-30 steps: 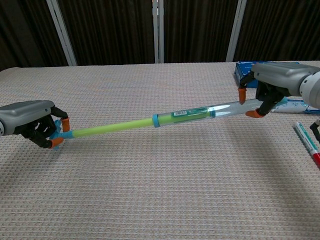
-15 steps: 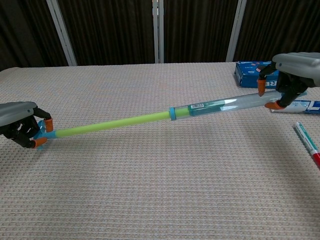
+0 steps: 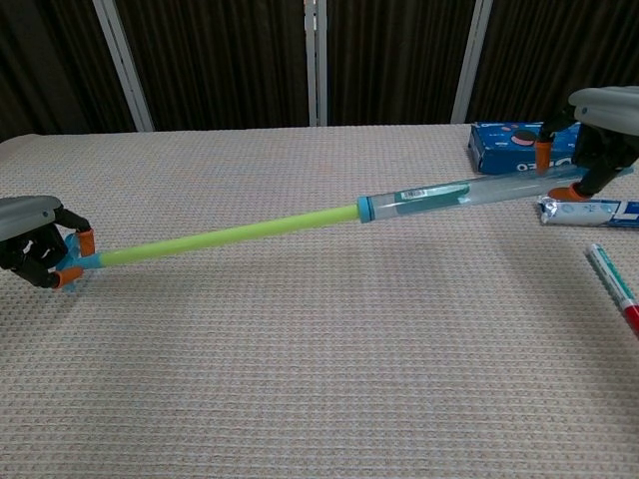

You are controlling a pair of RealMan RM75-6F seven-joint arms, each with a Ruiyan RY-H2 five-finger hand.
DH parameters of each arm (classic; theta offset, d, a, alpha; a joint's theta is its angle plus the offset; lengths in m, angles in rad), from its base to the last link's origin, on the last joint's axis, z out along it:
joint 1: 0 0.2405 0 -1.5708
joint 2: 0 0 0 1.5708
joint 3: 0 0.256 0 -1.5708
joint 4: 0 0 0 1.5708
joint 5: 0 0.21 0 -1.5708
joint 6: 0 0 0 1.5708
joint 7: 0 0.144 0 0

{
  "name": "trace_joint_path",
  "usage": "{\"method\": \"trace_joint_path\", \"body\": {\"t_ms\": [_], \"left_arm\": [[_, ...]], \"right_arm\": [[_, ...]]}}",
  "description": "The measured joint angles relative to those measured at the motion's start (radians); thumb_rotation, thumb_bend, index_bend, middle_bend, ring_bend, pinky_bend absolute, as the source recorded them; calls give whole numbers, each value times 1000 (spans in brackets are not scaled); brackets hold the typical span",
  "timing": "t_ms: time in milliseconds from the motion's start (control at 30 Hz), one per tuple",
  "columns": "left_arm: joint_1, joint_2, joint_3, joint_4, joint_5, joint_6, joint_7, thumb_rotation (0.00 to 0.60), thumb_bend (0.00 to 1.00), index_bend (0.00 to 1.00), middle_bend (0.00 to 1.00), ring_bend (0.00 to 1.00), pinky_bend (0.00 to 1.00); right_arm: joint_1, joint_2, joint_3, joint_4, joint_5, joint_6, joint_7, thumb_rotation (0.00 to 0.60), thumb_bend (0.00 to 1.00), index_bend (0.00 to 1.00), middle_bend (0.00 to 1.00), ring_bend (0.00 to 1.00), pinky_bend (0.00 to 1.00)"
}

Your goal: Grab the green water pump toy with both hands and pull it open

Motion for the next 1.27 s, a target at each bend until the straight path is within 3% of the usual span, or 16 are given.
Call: {"method": "trace_joint_path", "body": {"t_ms": [100, 167, 200, 233, 267, 300, 367, 467, 733, 833, 900, 1000, 1067, 1167, 1267], "left_arm": [[0, -1, -1, -1, 4, 1, -2, 600, 506, 738, 831, 768, 980], [1, -2, -1, 0, 7, 2, -4, 600, 486, 673, 831, 768, 980], [1, -3, -1, 0, 11, 2, -7, 600, 439, 559, 831, 768, 980], [1, -4, -1, 0, 13, 1, -10, 600, 386, 453, 831, 768, 981], [1, -5, -1, 0, 16, 1, -13, 600, 285, 274, 831, 768, 981], [1, -5, -1, 0, 20, 1, -16, 600, 176, 124, 831, 768, 981], [2, -5, -2, -1, 27, 4, -22, 600, 51, 9, 831, 768, 980], [5, -2, -5, -3, 35, 11, -33, 600, 0, 0, 830, 768, 980], [25, 38, -23, -48, 66, 66, -73, 600, 0, 0, 792, 762, 963], [48, 85, -25, -103, 106, 117, -105, 600, 0, 0, 660, 659, 831], [73, 125, -21, -144, 151, 170, -126, 600, 0, 0, 502, 502, 649], [121, 189, -6, -206, 224, 262, -155, 600, 0, 0, 111, 132, 225], [158, 231, 9, -243, 269, 320, -172, 600, 0, 0, 10, 21, 60], [221, 297, 39, -294, 341, 409, -202, 600, 0, 0, 0, 0, 0], [280, 332, 69, -321, 400, 487, -230, 600, 0, 0, 0, 0, 0]], "right_arm": [[-1, 4, 0, -1, 1, -4, 2, 600, 453, 748, 1000, 1000, 1000], [-2, 3, -1, -1, 1, -6, 4, 600, 414, 669, 1000, 1000, 1000], [-2, 3, -2, -2, 0, -9, 7, 600, 362, 598, 1000, 1000, 1000], [-3, 3, -2, -2, -1, -13, 11, 600, 243, 456, 1000, 1000, 1000], [-3, 4, -3, -3, -1, -18, 16, 600, 117, 305, 1000, 1000, 1000], [-4, 5, -3, -4, -1, -24, 23, 600, 55, 223, 1000, 1000, 1000], [-4, 7, -4, -5, -6, -30, 30, 600, 0, 78, 1000, 1000, 1000], [-6, 9, -6, -5, -18, -28, 36, 600, 0, 7, 1000, 1000, 1000], [-35, 42, -10, -56, -66, 8, 73, 600, 0, 3, 999, 997, 1000], [-70, 76, -19, -85, -138, 48, 130, 600, 0, 36, 956, 946, 1000], [-103, 102, -31, -96, -214, 90, 190, 600, 0, 56, 873, 870, 979], [-165, 144, -55, -95, -346, 178, 301, 600, 0, 64, 628, 662, 755], [-212, 175, -75, -85, -426, 243, 374, 600, 0, 54, 361, 377, 438], [-298, 235, -119, -56, -523, 339, 457, 600, 0, 14, 48, 36, 52], [-369, 286, -163, -27, -573, 396, 468, 600, 0, 0, 0, 0, 0]]}}
